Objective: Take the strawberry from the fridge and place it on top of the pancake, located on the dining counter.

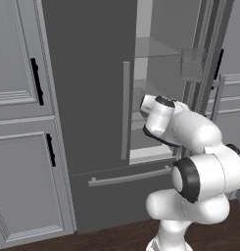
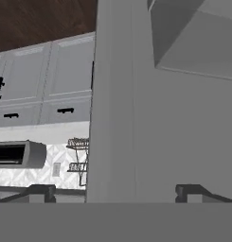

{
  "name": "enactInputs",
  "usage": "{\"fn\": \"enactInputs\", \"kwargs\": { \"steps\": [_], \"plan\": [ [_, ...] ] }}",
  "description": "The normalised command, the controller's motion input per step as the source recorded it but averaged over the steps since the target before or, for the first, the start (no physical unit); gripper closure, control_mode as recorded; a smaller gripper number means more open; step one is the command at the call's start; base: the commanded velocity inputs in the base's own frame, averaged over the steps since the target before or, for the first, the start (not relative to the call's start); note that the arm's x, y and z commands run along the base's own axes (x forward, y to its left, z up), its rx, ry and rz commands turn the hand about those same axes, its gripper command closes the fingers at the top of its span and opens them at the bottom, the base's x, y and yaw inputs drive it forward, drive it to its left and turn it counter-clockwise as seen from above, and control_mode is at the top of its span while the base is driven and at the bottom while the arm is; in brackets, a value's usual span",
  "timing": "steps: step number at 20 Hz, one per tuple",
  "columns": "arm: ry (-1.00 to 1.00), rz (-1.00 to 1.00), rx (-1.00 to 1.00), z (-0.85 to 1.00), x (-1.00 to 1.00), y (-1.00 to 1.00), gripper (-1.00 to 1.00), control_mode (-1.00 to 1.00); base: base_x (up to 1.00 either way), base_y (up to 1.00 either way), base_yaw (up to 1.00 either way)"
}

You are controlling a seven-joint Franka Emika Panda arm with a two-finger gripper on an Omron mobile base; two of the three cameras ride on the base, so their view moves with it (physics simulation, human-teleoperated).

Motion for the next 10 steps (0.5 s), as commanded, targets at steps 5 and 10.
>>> {"fn": "enactInputs", "kwargs": {
  "steps": [5, 10],
  "plan": [
    [0.00, 0.00, 0.00, 0.00, -0.60, -0.81, -1.00, -1.00, 0.00, 0.00, 0.00],
    [0.00, 0.00, 0.00, 0.00, -0.22, -0.84, -1.00, -1.00, 0.00, 0.00, 0.00]
  ]
}}
